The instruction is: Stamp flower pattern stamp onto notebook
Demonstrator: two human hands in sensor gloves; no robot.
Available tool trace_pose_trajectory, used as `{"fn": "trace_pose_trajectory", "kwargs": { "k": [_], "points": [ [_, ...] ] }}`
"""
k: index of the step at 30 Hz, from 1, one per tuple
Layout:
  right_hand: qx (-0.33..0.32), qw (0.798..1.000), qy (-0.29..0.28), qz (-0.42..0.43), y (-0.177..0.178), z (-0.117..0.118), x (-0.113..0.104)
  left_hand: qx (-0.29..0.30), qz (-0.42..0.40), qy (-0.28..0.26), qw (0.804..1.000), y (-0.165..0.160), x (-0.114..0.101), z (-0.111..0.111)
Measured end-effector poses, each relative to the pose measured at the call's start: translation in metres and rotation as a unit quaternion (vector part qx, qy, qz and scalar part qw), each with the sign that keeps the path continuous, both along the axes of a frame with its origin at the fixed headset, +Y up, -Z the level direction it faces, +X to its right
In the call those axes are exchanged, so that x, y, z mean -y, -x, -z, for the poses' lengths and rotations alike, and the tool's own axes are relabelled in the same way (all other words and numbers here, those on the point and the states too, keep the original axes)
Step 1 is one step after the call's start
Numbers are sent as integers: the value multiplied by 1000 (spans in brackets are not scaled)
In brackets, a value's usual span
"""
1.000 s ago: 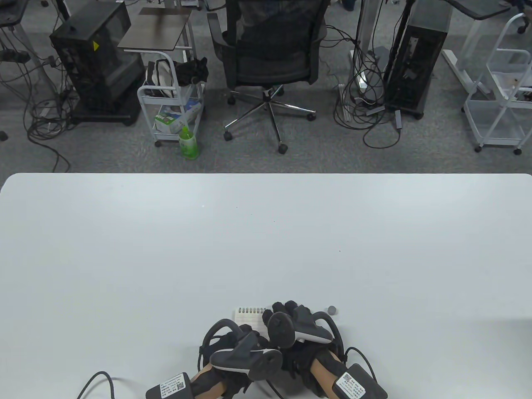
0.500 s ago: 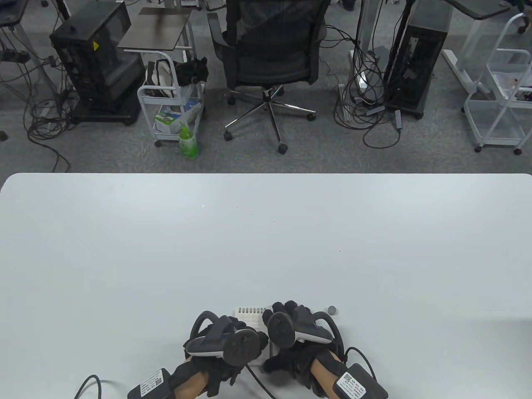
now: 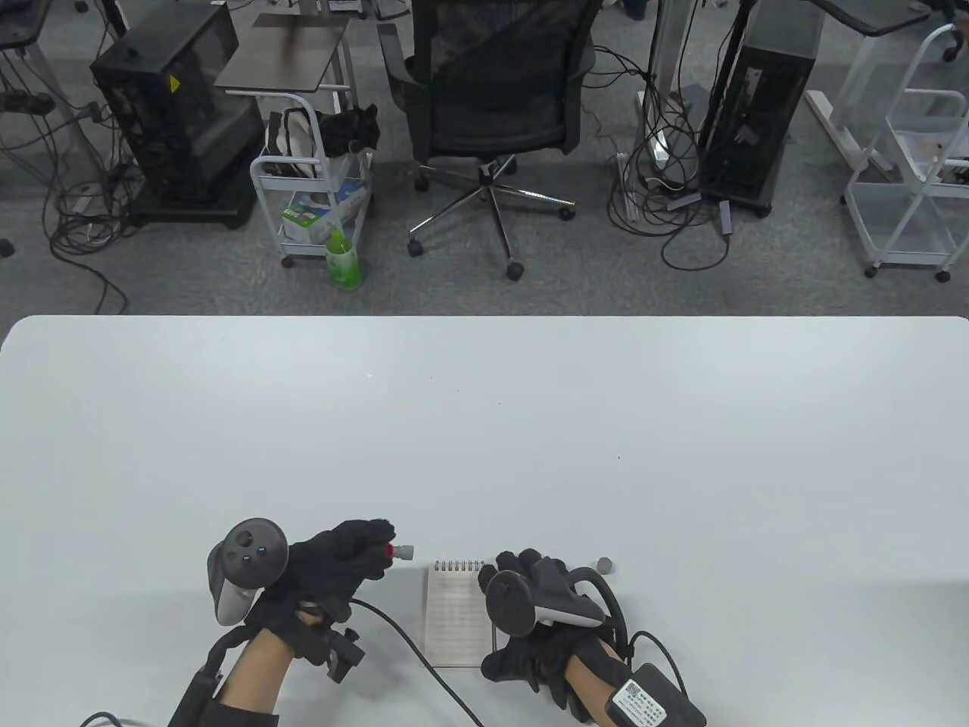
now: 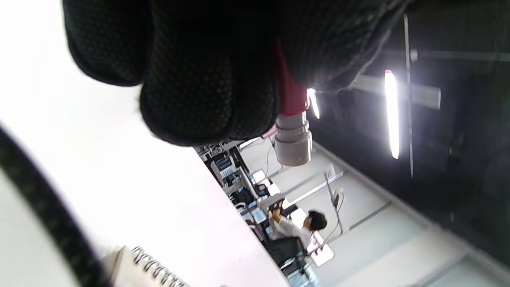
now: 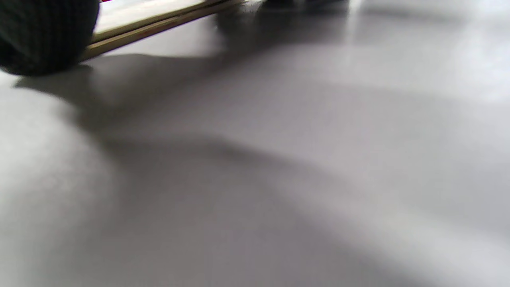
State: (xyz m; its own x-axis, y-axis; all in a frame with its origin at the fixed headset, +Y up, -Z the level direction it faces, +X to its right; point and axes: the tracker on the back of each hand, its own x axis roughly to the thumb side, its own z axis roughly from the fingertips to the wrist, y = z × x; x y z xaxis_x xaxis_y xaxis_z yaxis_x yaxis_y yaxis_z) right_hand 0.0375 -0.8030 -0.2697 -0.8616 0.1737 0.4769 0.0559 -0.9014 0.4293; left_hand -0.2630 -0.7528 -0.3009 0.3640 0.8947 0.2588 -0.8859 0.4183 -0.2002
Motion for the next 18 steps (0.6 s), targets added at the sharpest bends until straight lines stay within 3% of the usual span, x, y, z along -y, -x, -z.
{"fn": "trace_pose_trajectory", "kwargs": {
  "k": [5, 8, 10, 13, 18],
  "points": [
    [-1, 1000, 4, 30, -3, 0, -9, -2, -27, 9, 1000, 5, 2, 2],
    [19, 996, -26, 77, -13, 4, -27, -3, -37, 9, 999, 5, 1, 1],
    [48, 991, -66, 110, -25, 7, -39, -8, -45, 6, 999, 4, 1, 1],
    [125, 965, -171, 152, -54, 13, -55, -13, -62, 6, 998, 4, 1, 1],
    [211, 943, -243, 88, -94, 22, -62, -10, -61, 5, 998, 2, 1, 0]
  ]
}}
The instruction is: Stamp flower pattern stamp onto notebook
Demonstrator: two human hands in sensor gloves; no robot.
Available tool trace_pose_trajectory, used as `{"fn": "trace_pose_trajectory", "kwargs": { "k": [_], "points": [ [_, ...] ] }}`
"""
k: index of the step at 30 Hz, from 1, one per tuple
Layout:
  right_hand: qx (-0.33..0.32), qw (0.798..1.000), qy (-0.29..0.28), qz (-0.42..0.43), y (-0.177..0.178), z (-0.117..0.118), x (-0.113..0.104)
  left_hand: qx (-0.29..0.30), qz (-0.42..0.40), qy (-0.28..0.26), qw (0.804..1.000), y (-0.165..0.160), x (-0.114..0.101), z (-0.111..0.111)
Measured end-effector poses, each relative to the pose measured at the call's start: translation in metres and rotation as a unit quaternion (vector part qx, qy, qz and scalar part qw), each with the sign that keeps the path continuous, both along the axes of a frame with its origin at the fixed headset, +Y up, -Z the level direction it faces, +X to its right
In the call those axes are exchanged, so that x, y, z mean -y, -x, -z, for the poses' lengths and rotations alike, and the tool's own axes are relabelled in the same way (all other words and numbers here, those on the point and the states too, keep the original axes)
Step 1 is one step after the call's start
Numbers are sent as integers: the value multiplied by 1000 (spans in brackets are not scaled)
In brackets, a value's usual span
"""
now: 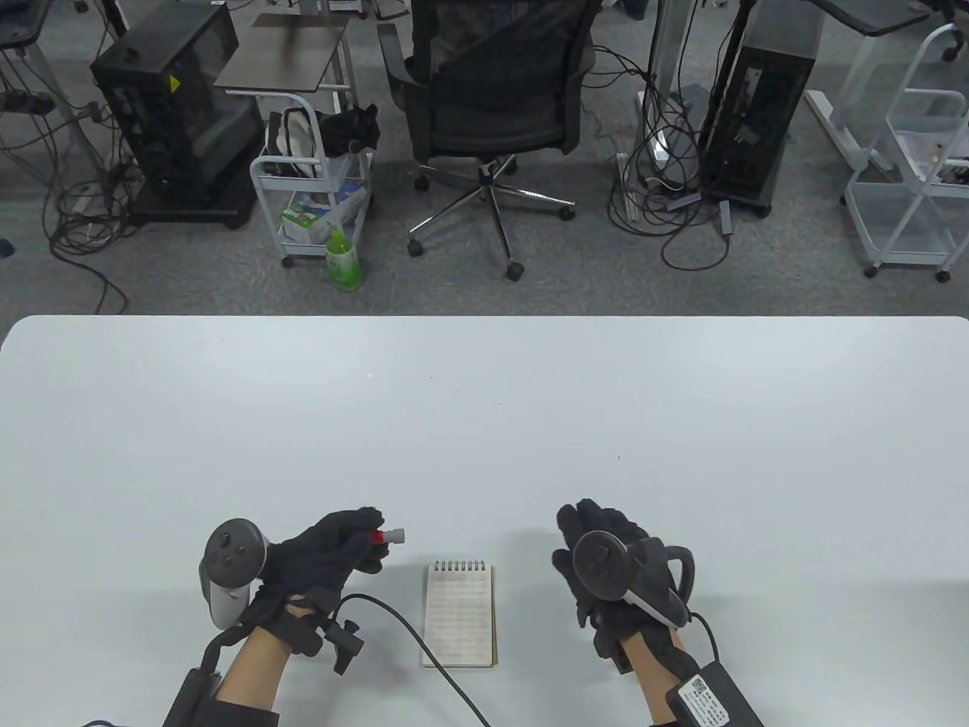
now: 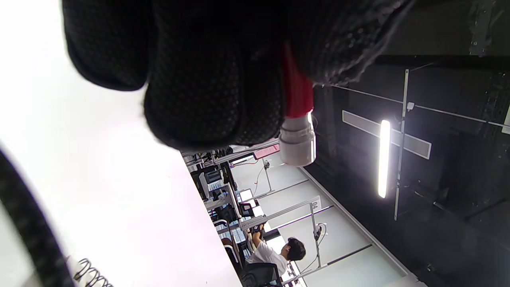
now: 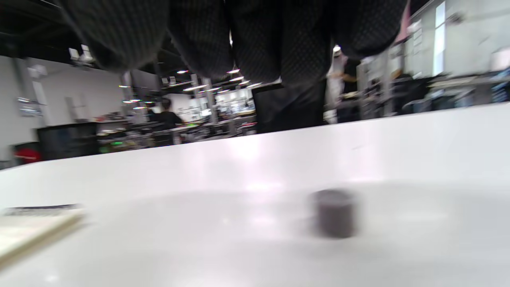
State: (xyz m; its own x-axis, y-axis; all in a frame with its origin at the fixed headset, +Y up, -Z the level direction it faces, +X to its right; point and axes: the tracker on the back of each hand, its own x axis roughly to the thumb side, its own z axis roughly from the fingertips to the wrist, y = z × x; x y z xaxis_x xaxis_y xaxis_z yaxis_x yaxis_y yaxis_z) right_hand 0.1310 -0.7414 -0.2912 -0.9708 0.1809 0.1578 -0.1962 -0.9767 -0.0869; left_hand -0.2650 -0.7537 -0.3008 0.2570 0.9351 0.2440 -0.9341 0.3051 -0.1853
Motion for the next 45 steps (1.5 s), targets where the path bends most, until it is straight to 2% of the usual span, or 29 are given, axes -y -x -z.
{"fn": "trace_pose_trajectory", "kwargs": {
  "k": [3, 7, 10, 18, 21, 28, 32, 35, 36, 38, 39, 41, 45],
  "points": [
    [48, 998, 10, -38, -18, 4, 2, -1, -1, 3, 1000, -1, 1, 0],
    [89, 992, 58, -73, -34, 10, 12, -1, 3, 5, 1000, -2, 2, -1],
    [73, 991, 89, -63, -32, 13, 21, -2, 5, 7, 1000, -2, 2, -1],
    [50, 988, 109, -94, -9, 18, 35, 5, 15, 7, 1000, -3, 3, 0],
    [49, 989, 87, -111, -3, 18, 37, 8, 18, 6, 1000, -4, 3, 0],
    [48, 989, 78, -120, 0, 18, 36, 10, 22, 5, 1000, -5, 4, 0],
    [49, 998, 42, -14, -3, 16, 24, 14, 26, 4, 1000, -9, 3, 0],
    [40, 990, 34, 132, 1, 12, 13, 24, 11, 7, 1000, -17, 1, -1],
    [30, 969, 51, 240, 6, 10, 10, 30, 5, 7, 1000, -21, 1, -2],
    [11, 933, 69, 353, 15, 7, 7, 33, -5, 6, 999, -28, -1, -4],
    [-6, 904, 74, 421, 23, 5, 4, 34, -7, 2, 999, -32, -2, -5],
    [-24, 888, 76, 454, 32, 2, 2, 37, -10, 1, 999, -37, -3, -7],
    [-50, 871, 84, 481, 43, -3, 5, 48, -6, -1, 999, -50, -2, -11]
  ]
}}
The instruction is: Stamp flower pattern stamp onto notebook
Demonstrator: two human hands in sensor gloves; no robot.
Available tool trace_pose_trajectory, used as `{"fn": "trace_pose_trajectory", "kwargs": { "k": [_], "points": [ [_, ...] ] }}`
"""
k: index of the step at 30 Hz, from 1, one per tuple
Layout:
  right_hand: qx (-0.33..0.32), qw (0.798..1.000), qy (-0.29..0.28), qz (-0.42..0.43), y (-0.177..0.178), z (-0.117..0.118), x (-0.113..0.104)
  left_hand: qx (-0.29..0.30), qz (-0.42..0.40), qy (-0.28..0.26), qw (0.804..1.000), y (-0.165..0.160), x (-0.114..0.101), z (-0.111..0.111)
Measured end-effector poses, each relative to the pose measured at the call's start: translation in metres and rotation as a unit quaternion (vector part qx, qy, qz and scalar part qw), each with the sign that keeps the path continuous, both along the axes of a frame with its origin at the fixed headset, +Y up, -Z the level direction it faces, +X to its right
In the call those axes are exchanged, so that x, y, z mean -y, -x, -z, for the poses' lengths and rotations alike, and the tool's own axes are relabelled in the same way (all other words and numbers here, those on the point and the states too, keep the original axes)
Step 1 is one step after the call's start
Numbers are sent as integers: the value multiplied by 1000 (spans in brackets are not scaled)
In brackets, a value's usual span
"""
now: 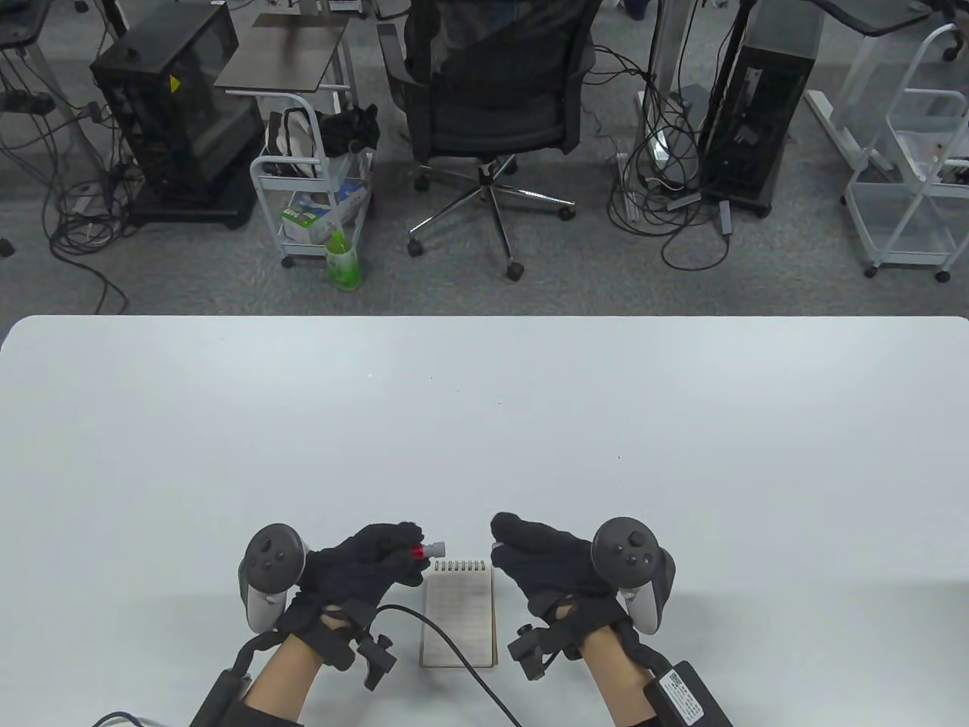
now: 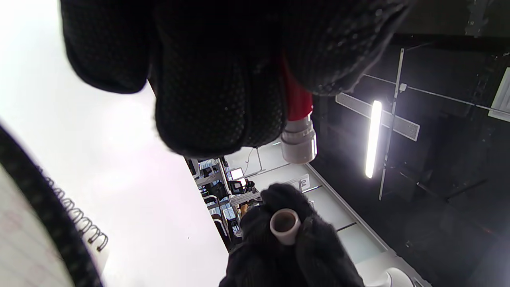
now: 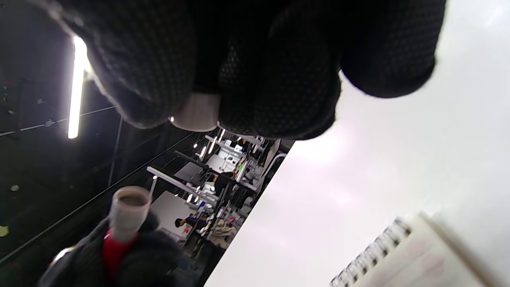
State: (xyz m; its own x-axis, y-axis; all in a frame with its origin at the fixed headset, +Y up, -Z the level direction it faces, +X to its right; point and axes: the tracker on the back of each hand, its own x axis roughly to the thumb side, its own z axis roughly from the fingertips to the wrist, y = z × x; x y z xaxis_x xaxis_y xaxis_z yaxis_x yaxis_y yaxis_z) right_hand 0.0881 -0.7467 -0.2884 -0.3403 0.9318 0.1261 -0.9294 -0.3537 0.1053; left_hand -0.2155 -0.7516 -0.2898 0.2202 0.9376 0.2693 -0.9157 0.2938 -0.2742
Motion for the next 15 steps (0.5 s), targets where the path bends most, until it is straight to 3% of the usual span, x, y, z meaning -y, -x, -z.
{"fn": "trace_pose_trajectory", "kwargs": {
  "k": [4, 15],
  "points": [
    [-17, 995, 46, 84, 3, 0, 7, 8, -9, 5, 1000, -12, 1, -1],
    [-44, 994, 52, 91, 9, -1, 10, 27, -5, 6, 1000, -27, 2, -4]
  ]
}}
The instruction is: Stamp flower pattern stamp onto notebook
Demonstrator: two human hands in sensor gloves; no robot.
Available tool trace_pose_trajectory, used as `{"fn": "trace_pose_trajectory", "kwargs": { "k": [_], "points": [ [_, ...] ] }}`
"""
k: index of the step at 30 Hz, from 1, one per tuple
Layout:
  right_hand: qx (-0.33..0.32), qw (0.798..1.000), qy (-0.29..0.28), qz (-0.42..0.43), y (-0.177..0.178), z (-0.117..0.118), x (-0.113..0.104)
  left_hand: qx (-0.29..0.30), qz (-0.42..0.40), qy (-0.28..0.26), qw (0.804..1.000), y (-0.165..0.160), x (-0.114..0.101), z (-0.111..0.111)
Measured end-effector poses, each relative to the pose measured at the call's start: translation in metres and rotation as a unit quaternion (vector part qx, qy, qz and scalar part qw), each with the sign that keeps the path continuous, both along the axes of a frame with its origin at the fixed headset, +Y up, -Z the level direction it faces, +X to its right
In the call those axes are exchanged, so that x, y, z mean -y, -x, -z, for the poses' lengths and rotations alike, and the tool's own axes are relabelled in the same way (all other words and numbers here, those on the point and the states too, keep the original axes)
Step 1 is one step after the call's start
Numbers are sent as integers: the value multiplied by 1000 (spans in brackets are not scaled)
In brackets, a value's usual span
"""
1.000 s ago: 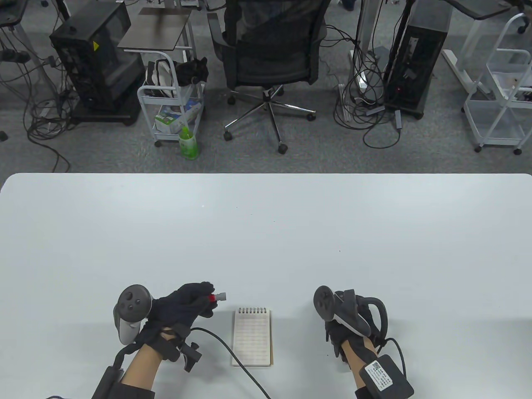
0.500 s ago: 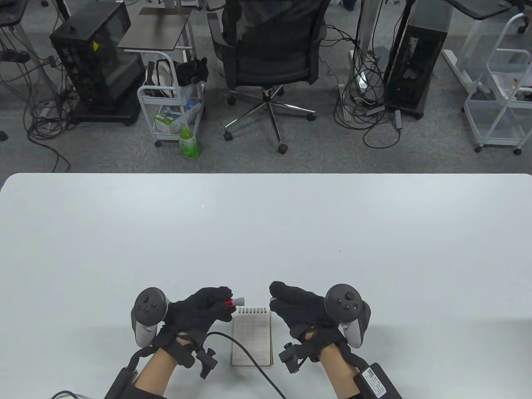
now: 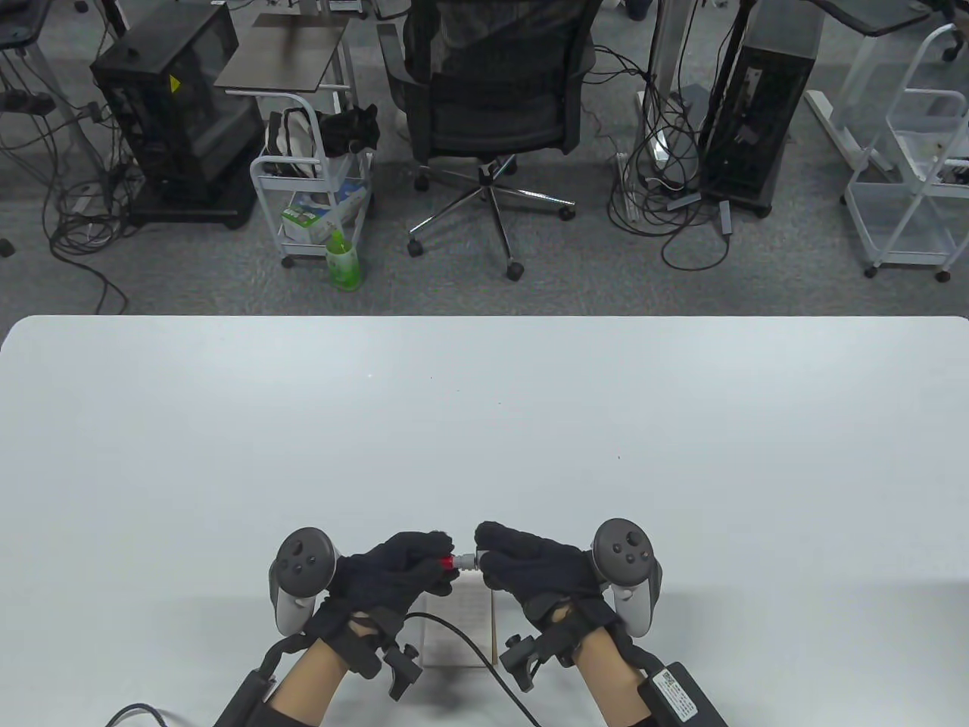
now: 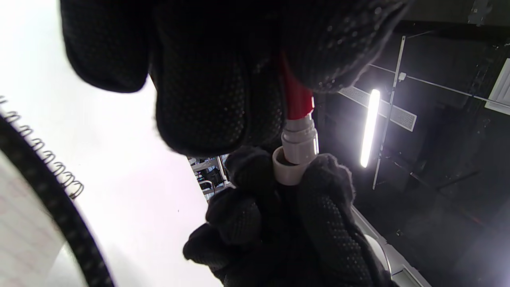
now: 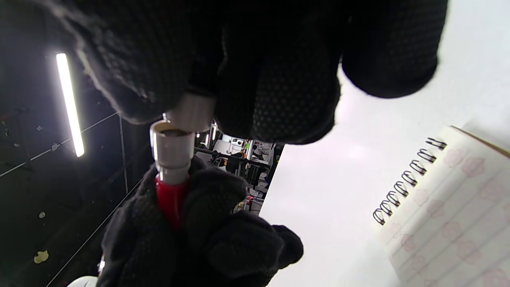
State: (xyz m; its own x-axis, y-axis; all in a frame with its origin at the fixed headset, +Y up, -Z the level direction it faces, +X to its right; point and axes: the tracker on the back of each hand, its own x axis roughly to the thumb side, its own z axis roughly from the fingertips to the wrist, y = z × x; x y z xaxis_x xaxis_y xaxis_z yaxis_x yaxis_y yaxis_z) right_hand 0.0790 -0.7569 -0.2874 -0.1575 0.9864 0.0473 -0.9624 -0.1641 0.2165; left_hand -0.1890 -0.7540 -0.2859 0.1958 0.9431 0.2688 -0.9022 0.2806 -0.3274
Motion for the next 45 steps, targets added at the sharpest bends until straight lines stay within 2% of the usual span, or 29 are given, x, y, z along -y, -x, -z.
{"fn": "trace_pose_trajectory", "kwargs": {
  "k": [26, 29, 32, 36, 38, 41, 45],
  "points": [
    [-19, 1000, 7, -16, 8, -1, 5, -2, 30, -15, 999, -5, 2, -1],
    [-12, 999, -6, -39, 4, 0, 4, -3, 44, -27, 999, -3, -2, -2],
    [9, 997, -28, -75, -5, 3, 1, -27, 103, -77, 991, 2, -13, -2],
    [48, 980, -71, -178, -25, 5, -5, -43, 142, -81, 986, 11, -25, 5],
    [64, 965, -92, -238, -33, 4, -7, -64, 179, -83, 978, 19, -32, 12],
    [71, 942, -113, -307, -42, 4, -8, -99, 278, -87, 952, 34, -43, 24],
    [71, 915, -132, -374, -47, 3, -11, -105, 428, -74, 895, 48, -55, 41]
  ]
}}
